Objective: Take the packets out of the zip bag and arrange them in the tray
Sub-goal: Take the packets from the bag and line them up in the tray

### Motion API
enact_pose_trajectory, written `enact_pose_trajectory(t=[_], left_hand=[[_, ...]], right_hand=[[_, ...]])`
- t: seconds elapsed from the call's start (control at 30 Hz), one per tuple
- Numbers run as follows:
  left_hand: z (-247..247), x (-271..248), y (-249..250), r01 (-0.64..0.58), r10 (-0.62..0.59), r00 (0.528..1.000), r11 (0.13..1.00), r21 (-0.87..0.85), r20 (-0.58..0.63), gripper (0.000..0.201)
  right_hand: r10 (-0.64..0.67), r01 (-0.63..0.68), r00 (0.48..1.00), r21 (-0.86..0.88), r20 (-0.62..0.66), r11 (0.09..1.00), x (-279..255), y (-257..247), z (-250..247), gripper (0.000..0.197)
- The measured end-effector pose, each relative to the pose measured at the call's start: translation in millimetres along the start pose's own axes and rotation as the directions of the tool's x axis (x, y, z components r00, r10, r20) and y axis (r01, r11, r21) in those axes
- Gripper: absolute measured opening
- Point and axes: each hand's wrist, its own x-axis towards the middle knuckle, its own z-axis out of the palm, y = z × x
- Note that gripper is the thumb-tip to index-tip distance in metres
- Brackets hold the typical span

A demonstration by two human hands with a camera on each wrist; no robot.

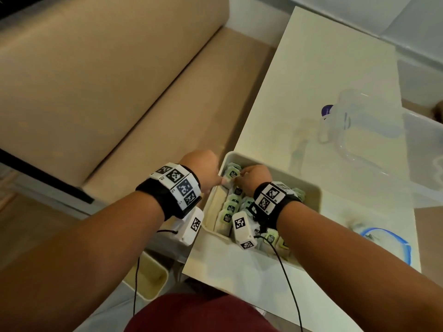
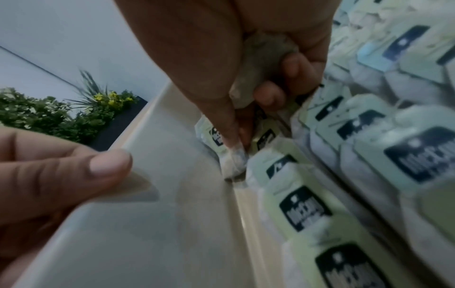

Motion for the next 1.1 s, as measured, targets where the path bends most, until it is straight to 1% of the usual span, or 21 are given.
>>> enact_pose_trajectory(t=[0.03,0.07,0.17,0.23,0.3,0.33,0.37,0.4,0.43,0.5,0.57,0.67,0.73,0.8,0.87,0.9,0.93,1.0,1.07,1.1], left_hand=[[0,-1,0,0.003,-0.003,1.000,1.000,-0.002,0.002,0.040],[0,-1,1,0.009,-0.009,1.000,1.000,-0.005,0.006,0.040],[-1,-2,1,0.010,-0.010,1.000,1.000,-0.025,0.017,0.039],[-2,-2,1,0.010,-0.009,1.000,1.000,-0.018,0.015,0.039],[-3,-2,-1,0.023,-0.022,0.999,1.000,0.019,-0.024,0.039],[-4,-2,-2,0.031,-0.029,0.998,0.999,0.027,-0.060,0.039],[-5,-2,-2,0.028,-0.026,0.994,0.999,0.016,-0.108,0.038],[-7,-3,-1,0.008,-0.011,0.987,1.000,-0.017,-0.160,0.037],[-8,-4,-1,-0.029,0.014,0.978,0.997,-0.069,-0.209,0.037],[-13,-7,5,-0.143,0.087,0.960,0.970,-0.199,-0.265,0.039],[-16,-10,12,-0.224,0.139,0.947,0.931,-0.287,-0.289,0.039],[-14,-9,17,-0.267,0.176,0.929,0.928,-0.259,-0.326,0.021],[-13,-8,17,-0.269,0.184,0.922,0.937,-0.223,-0.342,0.013],[-14,-8,17,-0.282,0.190,0.912,0.935,-0.217,-0.364,0.011],[-15,-9,16,-0.299,0.203,0.905,0.929,-0.219,-0.374,0.011],[-14,-9,14,-0.297,0.201,0.905,0.930,-0.217,-0.375,0.011],[-14,-8,12,-0.277,0.186,0.909,0.939,-0.207,-0.372,0.011],[-12,-6,5,-0.175,0.112,0.935,0.971,-0.165,-0.338,0.014],[-10,-5,-2,-0.047,0.024,0.969,0.995,-0.087,-0.245,0.019],[-8,-4,-5,-0.003,-0.006,0.981,0.999,-0.045,-0.193,0.023]], right_hand=[[-0.016,0.017,1.000,-0.037,0.026,0.999,-3,-2,-2,0.010],[-0.037,0.038,0.999,-0.066,0.020,0.997,-3,-1,-3,0.014],[-0.048,0.048,0.999,-0.013,-0.008,0.999,-12,-2,-11,0.025],[-0.040,0.042,0.999,0.111,-0.028,0.993,-18,-5,-18,0.036],[-0.018,0.020,1.000,0.321,-0.008,0.947,-27,-8,-25,0.047],[-0.021,0.020,1.000,0.422,-0.001,0.906,-31,-9,-29,0.047],[-0.034,0.032,0.999,0.497,-0.005,0.867,-36,-10,-32,0.042],[-0.057,0.057,0.998,0.540,-0.017,0.840,-41,-10,-37,0.034],[-0.089,0.090,0.996,0.544,-0.028,0.834,-45,-11,-39,0.027],[-0.156,0.160,0.986,0.530,-0.054,0.833,-50,-11,-41,0.020],[-0.204,0.197,0.978,0.536,-0.046,0.821,-50,-7,-40,0.019],[-0.292,0.269,0.955,0.541,-0.045,0.796,-51,-1,-39,0.026],[-0.334,0.306,0.941,0.535,-0.046,0.788,-51,4,-38,0.024],[-0.337,0.313,0.941,0.485,-0.038,0.816,-50,6,-37,0.016],[-0.327,0.317,0.944,0.380,-0.040,0.869,-50,6,-37,0.006],[-0.316,0.314,0.948,0.319,-0.049,0.894,-49,5,-36,0.006],[-0.300,0.306,0.952,0.263,-0.063,0.915,-47,4,-35,0.009],[-0.261,0.270,0.963,0.195,-0.074,0.943,-42,1,-31,0.014],[-0.215,0.216,0.976,0.123,-0.023,0.969,-36,-5,-27,0.014],[-0.194,0.192,0.981,0.085,0.020,0.978,-32,-8,-24,0.012]])
